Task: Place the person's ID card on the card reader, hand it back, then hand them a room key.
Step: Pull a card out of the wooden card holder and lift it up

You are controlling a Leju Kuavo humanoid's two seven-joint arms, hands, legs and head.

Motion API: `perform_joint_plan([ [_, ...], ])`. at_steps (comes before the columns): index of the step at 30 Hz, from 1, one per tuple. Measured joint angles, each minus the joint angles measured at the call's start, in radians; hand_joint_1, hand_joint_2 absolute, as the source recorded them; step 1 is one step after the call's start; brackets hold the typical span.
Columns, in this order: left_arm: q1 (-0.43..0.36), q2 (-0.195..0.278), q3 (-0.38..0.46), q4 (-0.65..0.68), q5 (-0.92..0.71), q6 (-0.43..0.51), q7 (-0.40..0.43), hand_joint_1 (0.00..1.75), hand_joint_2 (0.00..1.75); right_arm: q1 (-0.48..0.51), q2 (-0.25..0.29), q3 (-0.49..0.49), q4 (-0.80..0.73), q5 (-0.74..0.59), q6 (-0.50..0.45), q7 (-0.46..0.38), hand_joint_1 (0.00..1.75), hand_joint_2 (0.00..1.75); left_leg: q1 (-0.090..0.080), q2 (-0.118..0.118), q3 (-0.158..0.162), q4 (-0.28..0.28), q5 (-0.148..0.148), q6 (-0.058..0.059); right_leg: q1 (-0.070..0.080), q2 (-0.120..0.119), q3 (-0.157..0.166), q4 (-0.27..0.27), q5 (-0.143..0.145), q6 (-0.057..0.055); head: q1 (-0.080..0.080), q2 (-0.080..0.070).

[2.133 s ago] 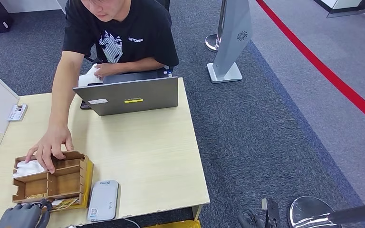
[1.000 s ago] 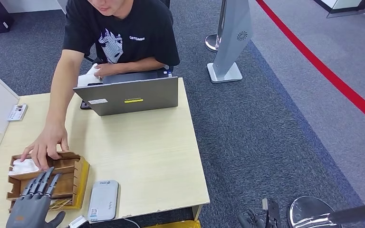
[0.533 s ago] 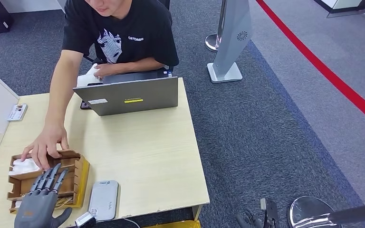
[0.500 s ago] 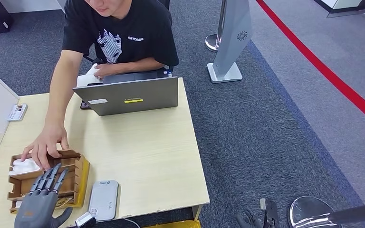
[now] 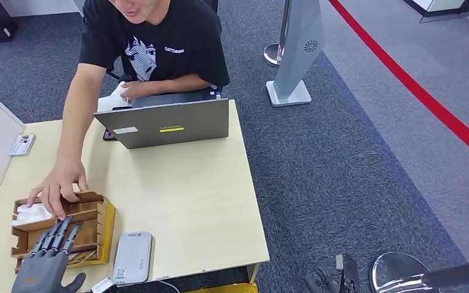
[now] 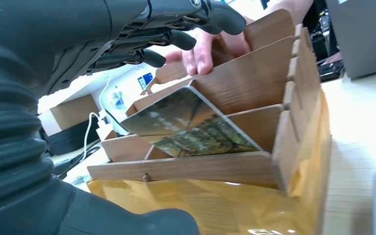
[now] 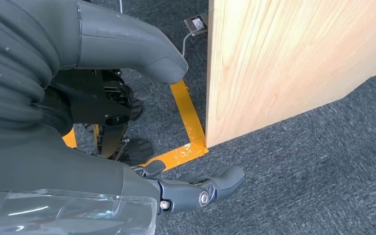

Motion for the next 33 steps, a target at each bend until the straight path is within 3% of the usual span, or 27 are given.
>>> perform_joint_plan([
  [2,0.003,0.003,0.004,0.000,0.002,0.000,0.002,1.72,1.75,0.000,0.000,0.000,-0.001,-0.002,-0.002,0.000,0.00,1.75,0.000,0.000,0.000,0.000,0.000,0.000,0.000,0.000,0.000,0.000,0.000,0.000,0.000,0.000],
  [16,0.007,0.004,0.015,0.000,0.015,0.006,-0.009,1.75,1.75,0.000,0.000,0.004,-0.001,-0.003,-0.003,0.000,0.00,1.75,0.000,0.000,0.000,0.000,0.000,0.000,0.000,0.000,0.000,0.000,0.000,0.000,0.000,0.000],
  [23,-0.018,0.003,0.054,-0.056,0.013,0.011,-0.080,1.75,1.75,0.004,0.000,0.007,-0.004,-0.004,-0.007,-0.001,0.00,1.75,0.000,0.000,0.000,0.000,0.000,0.000,0.000,0.000,0.000,0.000,0.000,0.000,0.000,0.000],
  [26,-0.059,-0.002,0.086,-0.113,0.004,-0.011,-0.108,1.75,1.75,0.007,0.000,0.008,-0.004,-0.002,-0.006,-0.003,0.00,1.75,0.000,-0.001,0.000,0.000,0.001,0.000,0.000,-0.001,0.000,0.000,0.000,0.000,0.000,0.000],
  [33,-0.249,-0.010,0.154,-0.216,0.032,-0.121,-0.123,1.75,1.75,0.008,0.000,0.017,0.002,0.004,0.012,-0.019,0.00,1.75,0.000,-0.001,0.000,0.000,0.002,0.000,0.000,-0.002,0.001,0.000,0.001,0.000,0.000,0.000],
])
